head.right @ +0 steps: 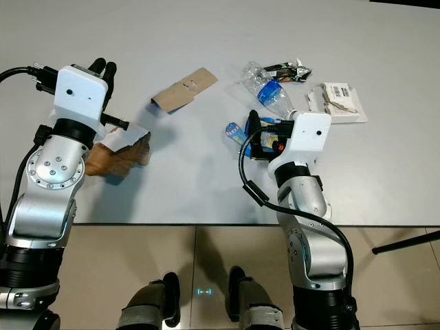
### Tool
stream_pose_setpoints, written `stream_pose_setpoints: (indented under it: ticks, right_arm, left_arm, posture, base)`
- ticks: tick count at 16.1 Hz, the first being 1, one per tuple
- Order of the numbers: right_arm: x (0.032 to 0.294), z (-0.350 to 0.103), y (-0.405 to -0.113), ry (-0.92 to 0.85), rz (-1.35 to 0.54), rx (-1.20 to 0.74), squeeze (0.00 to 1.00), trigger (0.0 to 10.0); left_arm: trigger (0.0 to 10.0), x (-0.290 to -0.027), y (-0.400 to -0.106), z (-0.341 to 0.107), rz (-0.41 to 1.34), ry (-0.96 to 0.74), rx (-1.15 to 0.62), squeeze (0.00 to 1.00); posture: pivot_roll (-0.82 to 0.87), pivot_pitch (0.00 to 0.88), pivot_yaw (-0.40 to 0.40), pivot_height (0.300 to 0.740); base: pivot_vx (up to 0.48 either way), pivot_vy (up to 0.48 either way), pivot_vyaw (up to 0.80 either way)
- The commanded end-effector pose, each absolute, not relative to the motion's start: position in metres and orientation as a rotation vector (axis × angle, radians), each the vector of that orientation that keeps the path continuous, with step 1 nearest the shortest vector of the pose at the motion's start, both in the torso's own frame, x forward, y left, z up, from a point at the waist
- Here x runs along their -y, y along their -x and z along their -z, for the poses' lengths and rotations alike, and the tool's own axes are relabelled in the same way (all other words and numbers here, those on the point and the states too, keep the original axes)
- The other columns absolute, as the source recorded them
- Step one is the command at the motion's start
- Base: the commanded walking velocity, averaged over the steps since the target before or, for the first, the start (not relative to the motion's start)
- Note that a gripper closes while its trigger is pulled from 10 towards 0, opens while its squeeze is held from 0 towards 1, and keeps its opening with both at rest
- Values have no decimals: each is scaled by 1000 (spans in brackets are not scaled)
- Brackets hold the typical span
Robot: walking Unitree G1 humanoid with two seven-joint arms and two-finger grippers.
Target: Picking trash to rubbish bin
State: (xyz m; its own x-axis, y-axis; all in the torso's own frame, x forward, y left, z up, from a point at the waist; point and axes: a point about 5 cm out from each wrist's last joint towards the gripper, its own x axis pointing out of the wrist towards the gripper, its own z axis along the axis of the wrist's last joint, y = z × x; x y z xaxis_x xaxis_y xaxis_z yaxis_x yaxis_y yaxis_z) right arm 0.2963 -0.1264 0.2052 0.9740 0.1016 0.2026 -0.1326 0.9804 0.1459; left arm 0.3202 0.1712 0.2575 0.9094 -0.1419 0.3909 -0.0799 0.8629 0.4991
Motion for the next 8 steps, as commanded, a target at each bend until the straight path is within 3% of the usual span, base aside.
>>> stream_pose_setpoints:
  ticks: [1, 8]
  right_arm:
    - [128, -201, -295, -160, -115, 192, 0, 10000]
    - [126, -201, -297, -166, -120, 191, 0, 10000]
  left_arm:
    - [10000, -171, -320, -257, 45, -540, 436, 0]
    - [10000, -175, -322, -258, 49, -577, 428, 0]
  posture:
    - [-54, 251, -43, 740]
    - [-40, 247, -37, 740]
  base:
    - [0, 0, 0]
    - [0, 0, 0]
